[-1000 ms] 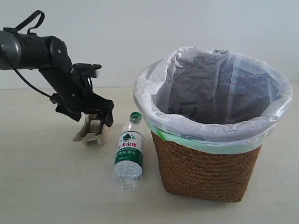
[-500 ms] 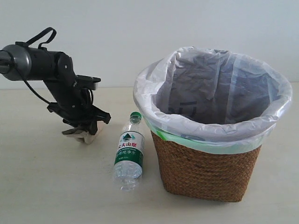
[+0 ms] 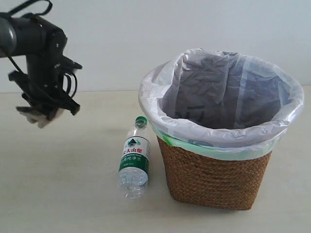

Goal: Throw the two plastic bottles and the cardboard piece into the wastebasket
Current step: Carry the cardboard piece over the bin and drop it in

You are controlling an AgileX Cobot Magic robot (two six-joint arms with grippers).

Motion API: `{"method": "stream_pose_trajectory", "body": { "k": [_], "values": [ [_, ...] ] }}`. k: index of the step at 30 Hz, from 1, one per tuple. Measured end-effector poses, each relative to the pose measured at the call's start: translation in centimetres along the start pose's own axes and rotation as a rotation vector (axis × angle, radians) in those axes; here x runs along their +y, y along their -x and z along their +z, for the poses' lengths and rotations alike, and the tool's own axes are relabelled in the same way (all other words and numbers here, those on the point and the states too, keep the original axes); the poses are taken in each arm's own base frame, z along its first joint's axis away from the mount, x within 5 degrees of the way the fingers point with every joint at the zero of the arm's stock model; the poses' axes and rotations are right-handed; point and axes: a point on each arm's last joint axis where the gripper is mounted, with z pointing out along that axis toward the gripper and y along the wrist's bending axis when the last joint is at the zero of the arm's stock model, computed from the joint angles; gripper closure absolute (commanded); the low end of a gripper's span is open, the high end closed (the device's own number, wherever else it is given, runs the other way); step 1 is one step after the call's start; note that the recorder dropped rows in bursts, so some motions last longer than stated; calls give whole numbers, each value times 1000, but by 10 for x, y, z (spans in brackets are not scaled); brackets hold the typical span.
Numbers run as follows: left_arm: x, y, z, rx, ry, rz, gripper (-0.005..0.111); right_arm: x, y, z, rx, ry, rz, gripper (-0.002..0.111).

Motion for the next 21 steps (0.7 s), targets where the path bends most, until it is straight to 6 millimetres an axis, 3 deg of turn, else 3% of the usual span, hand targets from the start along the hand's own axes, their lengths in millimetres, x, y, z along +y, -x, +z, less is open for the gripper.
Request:
{"method": "stream_pose_trajectory", "body": {
  "k": [1, 8, 12, 16, 19, 21],
  "values": [
    [16, -3, -22, -29, 81, -32, 103, 0, 0, 0, 0, 0, 0, 108],
    [61, -22, -114, -255, 212, -224, 103, 0, 0, 0, 0, 0, 0, 108],
    [54, -21, -121, -295, 92, -283, 103, 0, 0, 0, 0, 0, 0, 108],
    [17, -10, -128, -381, -336, -260, 103, 0, 0, 0, 0, 0, 0, 108],
    [-18, -2, -152, -495, -808, -153, 100, 0, 0, 0, 0, 0, 0, 108],
    [-41, 1, -182, -612, -1172, -65, 75, 0, 0, 0, 0, 0, 0, 108]
  ]
}}
